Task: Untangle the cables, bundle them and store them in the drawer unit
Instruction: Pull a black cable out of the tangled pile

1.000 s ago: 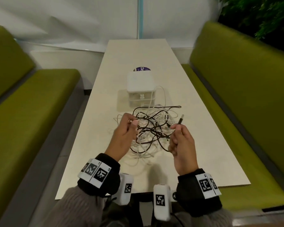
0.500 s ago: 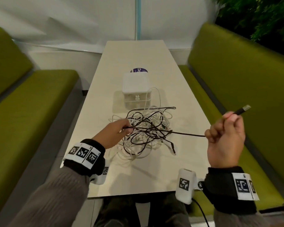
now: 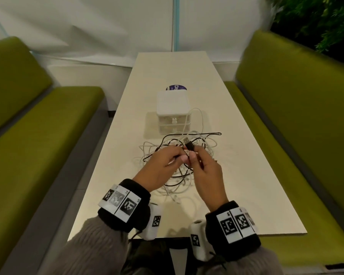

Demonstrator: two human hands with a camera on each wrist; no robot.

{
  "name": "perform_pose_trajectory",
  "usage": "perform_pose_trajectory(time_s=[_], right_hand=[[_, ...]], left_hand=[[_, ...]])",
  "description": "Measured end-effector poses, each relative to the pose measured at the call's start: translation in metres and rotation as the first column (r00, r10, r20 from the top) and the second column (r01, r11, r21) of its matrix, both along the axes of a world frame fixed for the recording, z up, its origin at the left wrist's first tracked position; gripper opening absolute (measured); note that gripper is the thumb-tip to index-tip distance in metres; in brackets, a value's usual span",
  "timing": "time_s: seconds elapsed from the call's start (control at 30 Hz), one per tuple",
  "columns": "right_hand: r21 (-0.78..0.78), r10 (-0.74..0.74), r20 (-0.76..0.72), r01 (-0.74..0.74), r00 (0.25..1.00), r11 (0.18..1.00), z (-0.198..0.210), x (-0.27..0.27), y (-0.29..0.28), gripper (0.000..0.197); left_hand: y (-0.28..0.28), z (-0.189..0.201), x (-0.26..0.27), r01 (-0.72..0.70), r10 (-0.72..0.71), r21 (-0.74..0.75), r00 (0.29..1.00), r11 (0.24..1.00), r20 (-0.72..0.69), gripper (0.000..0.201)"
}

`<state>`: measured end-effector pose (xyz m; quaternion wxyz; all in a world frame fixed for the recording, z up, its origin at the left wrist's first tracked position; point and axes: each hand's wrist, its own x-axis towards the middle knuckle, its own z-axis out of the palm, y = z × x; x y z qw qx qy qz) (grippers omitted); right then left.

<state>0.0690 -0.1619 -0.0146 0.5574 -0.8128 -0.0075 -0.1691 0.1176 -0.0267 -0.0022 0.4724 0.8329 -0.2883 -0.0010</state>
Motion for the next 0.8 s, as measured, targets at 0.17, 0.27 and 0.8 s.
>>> perform_pose_trajectory(time_s=[0.17,0.27,0.8], right_hand=[[-0.463,-0.022,-0.172,-0.061,0.985,0.884,0.006,0.004,-0.020,0.027],[-0.289,-0.116,-0.119,0.077,0.986,0.954,0.022,0.004,-0.039,0.032],[0.569,-0.237,0.016,0.186,0.971,0.801,0.052,-0.028,-0.085,0.029]], left_hand=[[0.007,-0.017,0.011,0.062,-0.078,0.226,0.995,0.972,0.061,0.014],[0.010,-0.022,0.022,0.035,-0.052,0.286,0.997,0.957,0.054,0.017],[0.006,0.005,0.062,-0.080,0.083,0.212,0.997,0.974,-0.006,0.019]])
